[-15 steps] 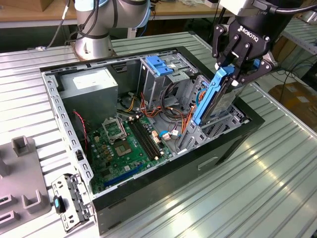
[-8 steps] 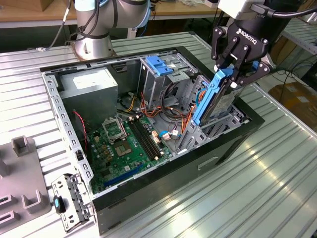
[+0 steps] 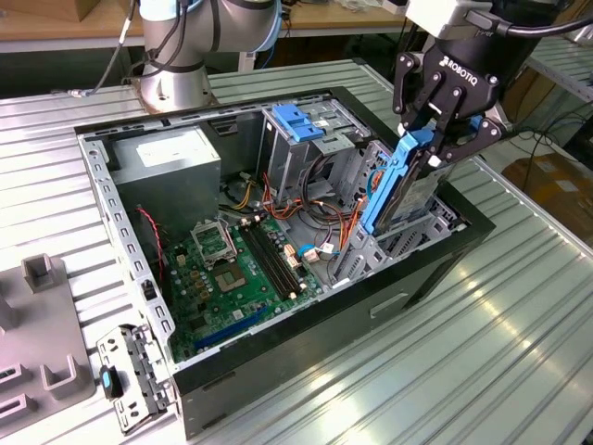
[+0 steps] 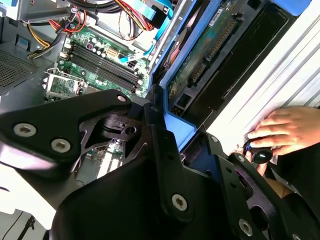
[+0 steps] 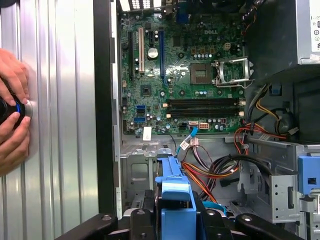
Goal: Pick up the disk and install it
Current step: 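Insert the disk into the insertion slot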
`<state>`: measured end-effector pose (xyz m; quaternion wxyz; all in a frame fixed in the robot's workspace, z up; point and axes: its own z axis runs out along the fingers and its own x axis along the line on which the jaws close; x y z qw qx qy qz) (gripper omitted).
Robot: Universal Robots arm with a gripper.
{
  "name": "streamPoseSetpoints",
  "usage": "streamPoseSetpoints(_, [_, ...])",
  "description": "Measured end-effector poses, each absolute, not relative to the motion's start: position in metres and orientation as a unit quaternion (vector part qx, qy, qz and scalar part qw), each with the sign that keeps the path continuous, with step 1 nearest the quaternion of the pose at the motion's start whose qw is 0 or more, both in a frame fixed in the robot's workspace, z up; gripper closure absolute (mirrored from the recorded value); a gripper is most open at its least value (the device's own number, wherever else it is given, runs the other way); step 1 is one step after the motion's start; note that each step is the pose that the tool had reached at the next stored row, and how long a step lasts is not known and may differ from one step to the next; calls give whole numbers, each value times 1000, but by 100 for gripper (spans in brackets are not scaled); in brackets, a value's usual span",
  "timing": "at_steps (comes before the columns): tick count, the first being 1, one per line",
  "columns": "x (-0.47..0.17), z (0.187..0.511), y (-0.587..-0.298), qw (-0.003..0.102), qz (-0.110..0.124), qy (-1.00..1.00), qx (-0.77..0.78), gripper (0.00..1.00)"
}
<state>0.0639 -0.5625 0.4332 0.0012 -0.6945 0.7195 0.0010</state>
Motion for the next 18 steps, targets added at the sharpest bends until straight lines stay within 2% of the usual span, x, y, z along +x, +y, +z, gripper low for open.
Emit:
streamPoseSetpoints(5, [64,433,-563,2,1,719,-695,62])
streamPoseSetpoints(7, [64,433,-562,1,1,720,-694,49])
streamPoseSetpoints(9, [64,424,-563,2,1,720,-694,49])
streamPoseSetpoints(10, [64,422,-563,1,1,720,-694,51])
streamPoseSetpoints(14, [66,414,-562,1,1,720,-694,76])
streamPoseSetpoints(17, [68,407,-562,2,1,720,-694,82])
streamPoseSetpoints(18, [71,404,-563,1,1,720,-694,88])
